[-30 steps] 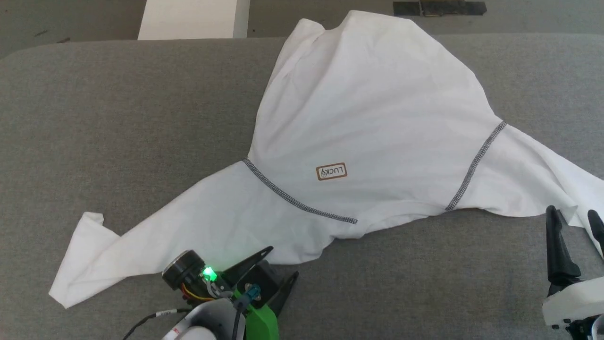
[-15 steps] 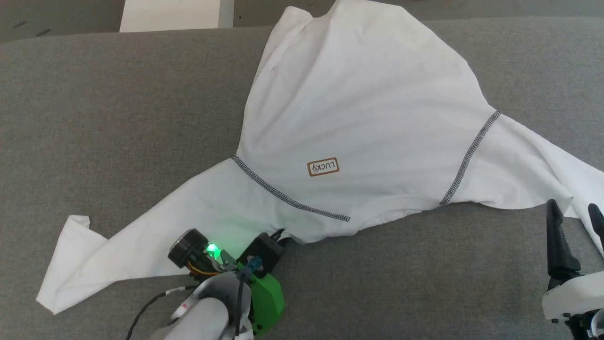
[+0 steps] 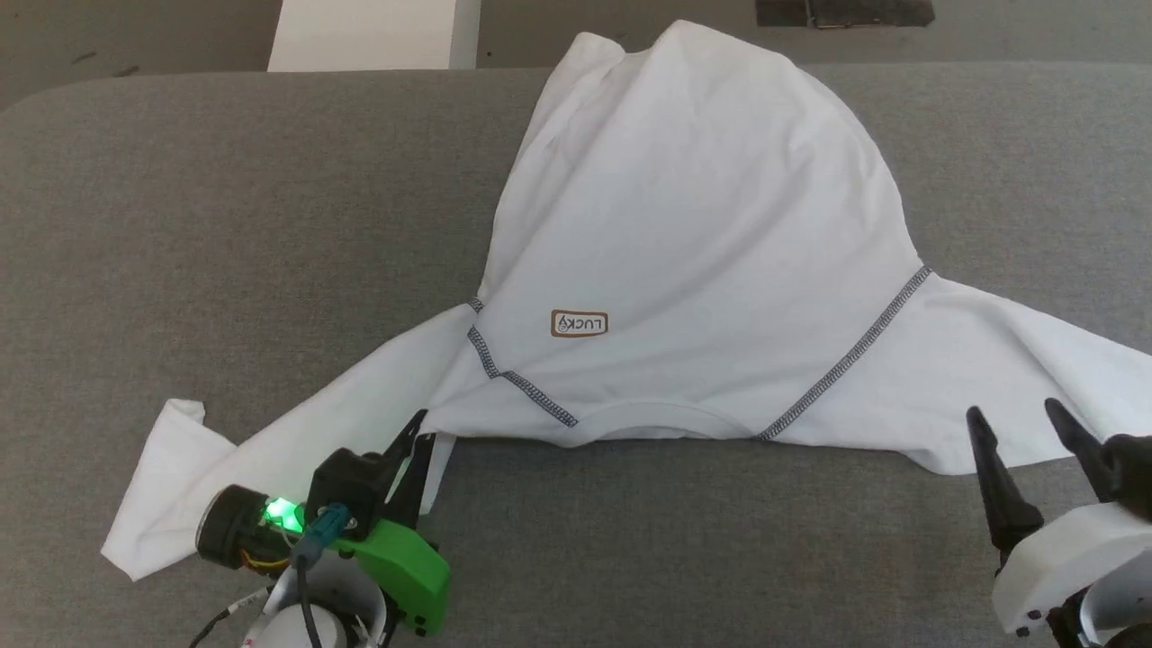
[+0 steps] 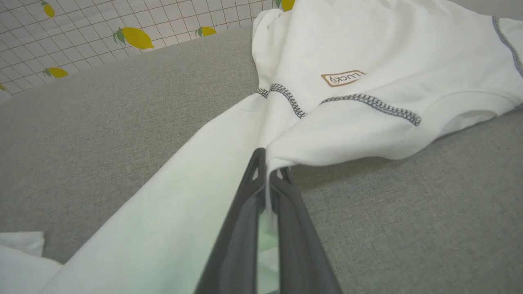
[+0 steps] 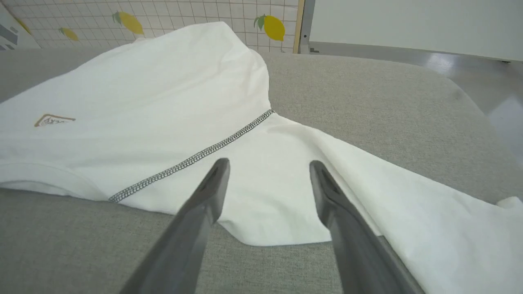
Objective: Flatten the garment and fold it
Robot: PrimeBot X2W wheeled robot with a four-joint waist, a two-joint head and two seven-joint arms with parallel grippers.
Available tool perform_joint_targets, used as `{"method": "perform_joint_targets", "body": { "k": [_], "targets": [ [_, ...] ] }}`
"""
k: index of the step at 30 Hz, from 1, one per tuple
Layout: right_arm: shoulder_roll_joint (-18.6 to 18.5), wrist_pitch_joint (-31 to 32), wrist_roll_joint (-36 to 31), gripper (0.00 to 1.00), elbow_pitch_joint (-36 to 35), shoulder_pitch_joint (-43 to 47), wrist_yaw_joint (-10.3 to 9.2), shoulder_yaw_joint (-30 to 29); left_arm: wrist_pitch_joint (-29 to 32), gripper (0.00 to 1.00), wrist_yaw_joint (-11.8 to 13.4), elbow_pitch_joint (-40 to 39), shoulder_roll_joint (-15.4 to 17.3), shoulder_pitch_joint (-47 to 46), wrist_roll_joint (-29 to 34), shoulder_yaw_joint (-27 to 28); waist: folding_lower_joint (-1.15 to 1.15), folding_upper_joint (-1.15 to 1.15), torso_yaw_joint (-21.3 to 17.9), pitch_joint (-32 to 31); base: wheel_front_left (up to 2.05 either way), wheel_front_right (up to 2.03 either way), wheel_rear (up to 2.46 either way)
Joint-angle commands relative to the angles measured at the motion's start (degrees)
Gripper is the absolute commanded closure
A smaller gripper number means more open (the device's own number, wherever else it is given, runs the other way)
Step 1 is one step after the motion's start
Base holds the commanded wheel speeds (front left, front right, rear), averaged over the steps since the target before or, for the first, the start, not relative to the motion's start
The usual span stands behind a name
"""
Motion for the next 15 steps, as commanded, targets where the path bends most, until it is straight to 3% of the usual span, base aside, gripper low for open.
{"method": "perform_joint_targets", "body": {
  "k": [1, 2, 7, 15],
  "targets": [
    [-2.41, 1.75, 0.28, 0.0, -0.37, 0.57, -0.09, 1.54, 0.34, 1.0, 0.37, -0.87, 0.42, 0.7, -0.68, 0.24, 0.0, 0.0, 0.68, 0.3, 0.0, 0.0, 0.0],
    [-7.84, 5.72, 1.11, 0.0, -0.52, 1.06, -0.09, 5.07, 0.69, 1.0, 0.2, -2.08, 0.09, 0.84, -1.19, -0.14, 0.0, 0.0, 1.27, 0.86, 0.0, 0.0, 0.0],
    [-16.78, 10.06, 3.27, 0.0, 0.12, 0.54, -0.09, 10.9, 0.8, 1.0, -0.58, -2.42, -1.1, -0.68, -1.49, -1.42, 0.0, 0.0, 2.31, 2.19, 0.0, 0.0, 0.0],
    [-24.85, 10.23, 4.15, 0.0, 3.45, -4.58, -0.09, 20.11, 0.55, 1.0, -1.52, -1.11, -1.87, -3.23, -1.4, -2.66, 0.0, 0.0, 3.87, 3.89, 0.0, 0.0, 0.0]
  ]
}}
